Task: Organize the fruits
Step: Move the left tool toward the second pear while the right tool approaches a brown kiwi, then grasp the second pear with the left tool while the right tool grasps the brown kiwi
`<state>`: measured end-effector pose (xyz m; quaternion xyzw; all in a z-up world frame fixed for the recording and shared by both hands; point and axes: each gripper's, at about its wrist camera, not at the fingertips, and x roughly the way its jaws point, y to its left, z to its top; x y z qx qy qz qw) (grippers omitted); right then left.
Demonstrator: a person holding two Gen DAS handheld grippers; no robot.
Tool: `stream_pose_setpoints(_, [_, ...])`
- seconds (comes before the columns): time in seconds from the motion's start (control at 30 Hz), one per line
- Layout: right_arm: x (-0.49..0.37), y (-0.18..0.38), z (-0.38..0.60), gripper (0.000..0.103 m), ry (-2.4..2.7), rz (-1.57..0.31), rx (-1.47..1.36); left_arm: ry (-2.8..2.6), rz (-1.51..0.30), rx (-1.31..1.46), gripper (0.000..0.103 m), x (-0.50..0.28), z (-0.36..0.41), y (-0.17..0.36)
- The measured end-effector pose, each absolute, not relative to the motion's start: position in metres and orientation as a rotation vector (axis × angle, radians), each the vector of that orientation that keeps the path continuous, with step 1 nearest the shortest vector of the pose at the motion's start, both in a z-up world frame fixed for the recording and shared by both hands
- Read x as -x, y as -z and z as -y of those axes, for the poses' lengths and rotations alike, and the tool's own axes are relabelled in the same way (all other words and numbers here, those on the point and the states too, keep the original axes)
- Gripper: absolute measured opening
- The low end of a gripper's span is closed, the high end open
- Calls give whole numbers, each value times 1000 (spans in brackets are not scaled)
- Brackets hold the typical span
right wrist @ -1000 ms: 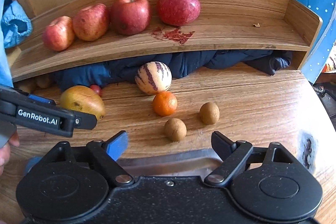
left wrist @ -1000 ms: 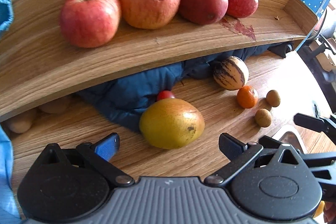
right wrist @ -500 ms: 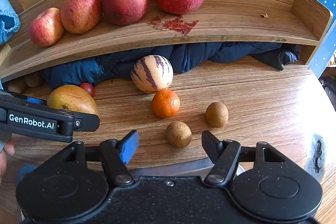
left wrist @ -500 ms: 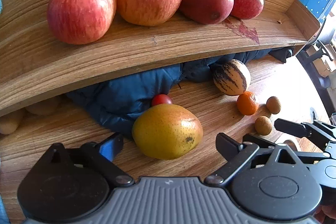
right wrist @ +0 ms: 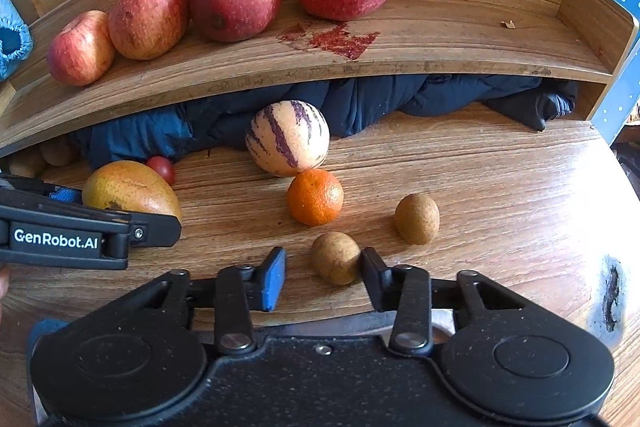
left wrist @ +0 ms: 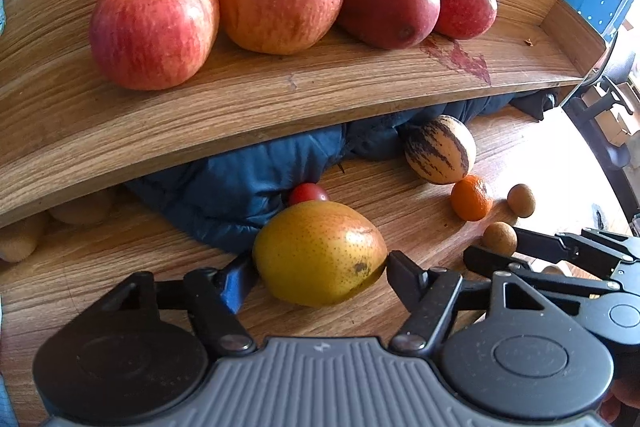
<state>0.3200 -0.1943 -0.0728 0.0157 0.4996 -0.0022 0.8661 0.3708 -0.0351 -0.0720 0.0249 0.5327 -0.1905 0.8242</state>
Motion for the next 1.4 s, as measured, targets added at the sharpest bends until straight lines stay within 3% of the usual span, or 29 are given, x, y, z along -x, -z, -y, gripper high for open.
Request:
stream_pose_setpoints(0.2, [-319,73,196,30,21,-1042,-22,410,-1133,-35,74,-369,32,72])
stream_pose_setpoints(0.73, [-304,66,190,30,-9,-1029,-26,467,-1122,-32,73,-347,40,68])
stream_pose_setpoints(1.07, [-303,66,189,30,-6,-1027,-33,486,-1103,-40,77,-362,47,73])
stream_pose_setpoints(1.17, [-304,66,188,30,-5,-1030,-33,496,-1097,-34,73,-364,50,74])
stream_pose_setpoints(1.4, [-306,69,186,30,-9,-1034,-39,501,-1094,-36,72,-362,49,74])
